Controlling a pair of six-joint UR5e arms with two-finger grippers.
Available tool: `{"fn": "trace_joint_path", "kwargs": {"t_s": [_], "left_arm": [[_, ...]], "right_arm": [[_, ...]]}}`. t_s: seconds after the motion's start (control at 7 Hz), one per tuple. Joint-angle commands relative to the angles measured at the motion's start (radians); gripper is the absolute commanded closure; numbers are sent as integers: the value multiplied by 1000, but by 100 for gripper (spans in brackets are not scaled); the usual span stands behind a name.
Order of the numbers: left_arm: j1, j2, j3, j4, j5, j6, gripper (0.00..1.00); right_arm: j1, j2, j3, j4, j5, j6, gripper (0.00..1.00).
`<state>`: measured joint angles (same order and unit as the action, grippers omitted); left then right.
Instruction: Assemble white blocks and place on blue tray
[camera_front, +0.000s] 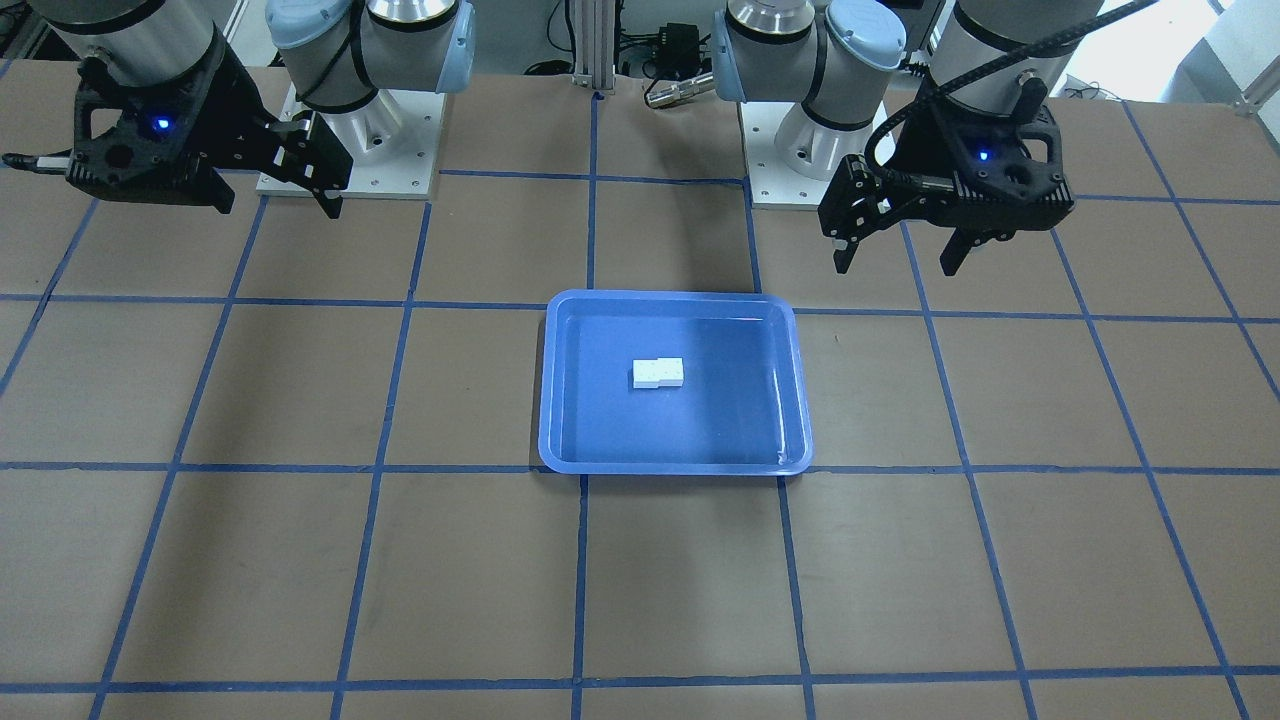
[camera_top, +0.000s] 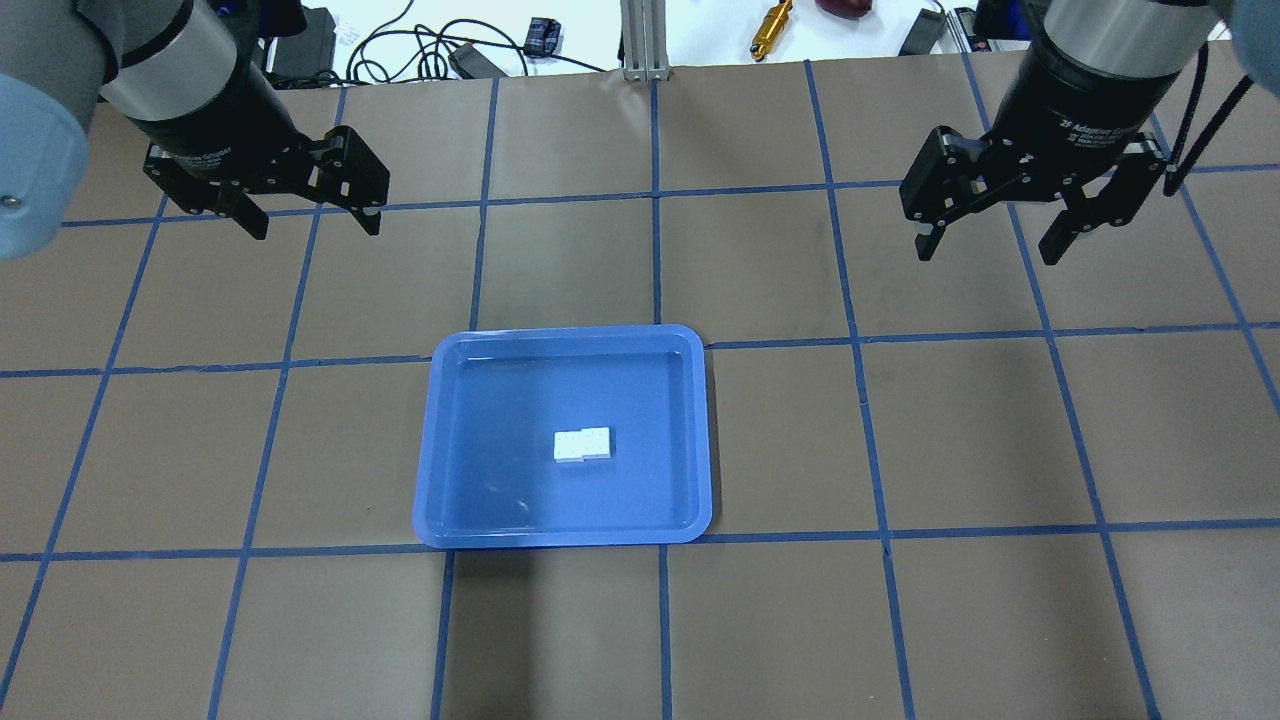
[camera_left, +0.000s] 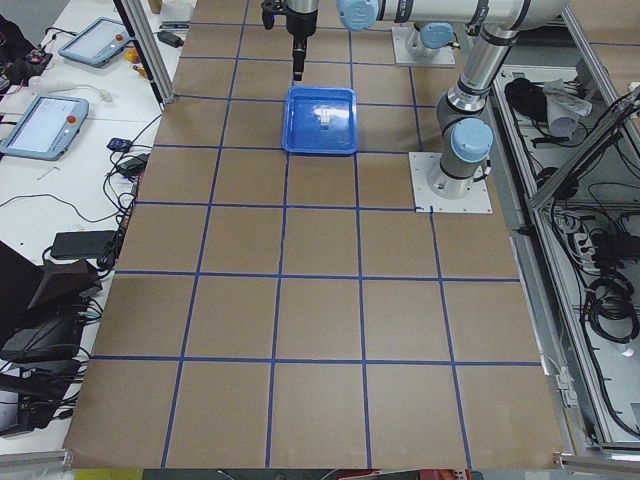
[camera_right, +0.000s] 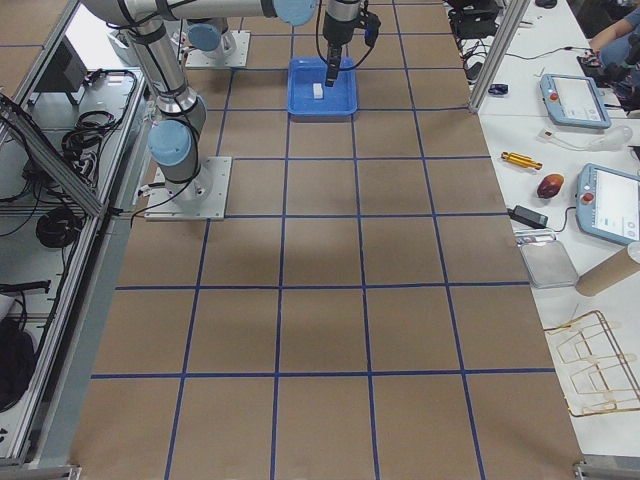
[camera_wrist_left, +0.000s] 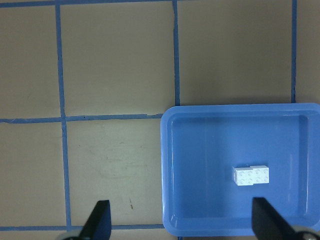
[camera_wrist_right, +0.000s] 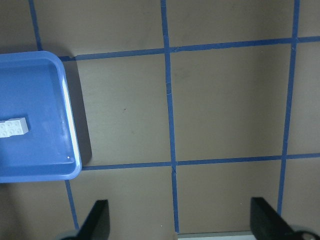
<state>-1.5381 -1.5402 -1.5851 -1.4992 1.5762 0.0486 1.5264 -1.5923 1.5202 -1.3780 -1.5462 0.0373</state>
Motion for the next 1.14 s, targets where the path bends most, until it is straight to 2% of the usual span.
{"fn": "trace_joint_path", "kwargs": {"t_s": [0.0, 1.0], "left_arm": [[1, 2, 0, -4, 5, 31, 0], [1, 2, 2, -44, -1, 33, 0]], "right_arm": [[53, 8, 5, -36, -35, 137, 0], [52, 9, 23, -69, -44, 102, 0]]}}
